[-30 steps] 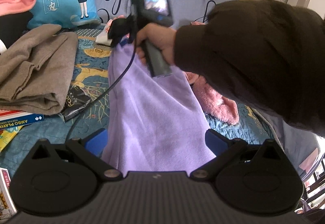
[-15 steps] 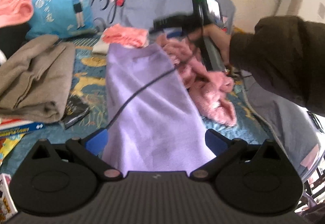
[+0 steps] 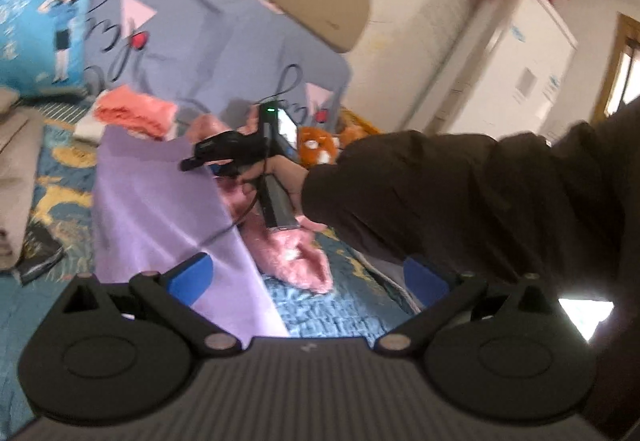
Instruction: Fold clothes
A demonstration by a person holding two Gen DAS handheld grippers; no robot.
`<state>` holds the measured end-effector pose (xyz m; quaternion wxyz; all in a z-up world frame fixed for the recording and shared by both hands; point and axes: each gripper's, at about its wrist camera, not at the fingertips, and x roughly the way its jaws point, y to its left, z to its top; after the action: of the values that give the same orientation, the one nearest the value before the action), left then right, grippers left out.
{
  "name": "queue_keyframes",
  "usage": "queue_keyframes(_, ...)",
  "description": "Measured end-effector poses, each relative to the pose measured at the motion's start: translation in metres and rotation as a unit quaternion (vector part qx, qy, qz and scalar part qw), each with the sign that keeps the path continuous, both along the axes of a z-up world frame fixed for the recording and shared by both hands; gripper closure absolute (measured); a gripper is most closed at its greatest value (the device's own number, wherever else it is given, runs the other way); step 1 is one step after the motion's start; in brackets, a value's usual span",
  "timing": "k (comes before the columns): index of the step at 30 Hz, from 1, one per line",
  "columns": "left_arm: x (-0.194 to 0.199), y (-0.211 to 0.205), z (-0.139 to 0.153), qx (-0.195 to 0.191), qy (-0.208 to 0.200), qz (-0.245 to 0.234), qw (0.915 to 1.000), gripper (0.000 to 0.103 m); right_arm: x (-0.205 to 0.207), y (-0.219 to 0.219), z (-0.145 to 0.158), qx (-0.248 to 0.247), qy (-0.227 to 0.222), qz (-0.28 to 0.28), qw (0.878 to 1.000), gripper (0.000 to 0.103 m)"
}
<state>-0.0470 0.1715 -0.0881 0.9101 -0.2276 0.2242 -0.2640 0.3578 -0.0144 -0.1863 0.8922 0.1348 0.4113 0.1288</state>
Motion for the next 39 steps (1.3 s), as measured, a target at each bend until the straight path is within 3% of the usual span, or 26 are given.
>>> queue_keyframes(6,0.001,0.002,-0.002,0.014,0.007,0.021,0.9997,0.0,-0.029,0.014,0.041,-0.059,-0.087,0.032,0.994,0.093)
queue_keyframes(13,0.004,0.004,-0.006,0.041,0.019,0.056,0.9974,0.0,-0.077,-0.003,0.093,-0.116,-0.149,-0.038,0.981,0.093)
queue_keyframes(21,0.005,0.007,-0.01,0.065,0.032,0.087,0.9936,0.0,-0.112,-0.103,0.104,-0.138,-0.133,-0.184,0.964,0.093)
queue_keyframes(23,0.006,0.008,-0.011,0.071,0.04,0.097,0.9919,0.0,-0.116,-0.125,0.093,-0.145,-0.113,-0.216,0.959,0.093)
queue_keyframes(26,0.009,0.009,-0.014,0.081,0.052,0.112,0.989,0.0,-0.123,-0.157,0.068,-0.103,-0.068,-0.263,0.957,0.093)
queue_keyframes(28,0.017,0.008,-0.021,0.106,0.08,0.131,0.9824,0.0,-0.129,-0.166,0.059,-0.076,-0.069,-0.267,0.958,0.093)
queue_keyframes(31,0.03,0.008,-0.035,0.136,0.133,0.148,0.9706,0.0,-0.135,-0.168,0.058,-0.074,-0.081,-0.25,0.962,0.092)
queue_keyframes(36,0.045,0.0,-0.053,0.142,0.173,0.114,0.9679,0.0,-0.155,-0.176,0.068,-0.034,-0.102,-0.239,0.965,0.092)
queue_keyframes(39,0.058,-0.004,-0.064,0.145,0.188,0.099,0.9664,0.0,-0.169,-0.173,0.074,-0.041,-0.116,-0.217,0.968,0.092)
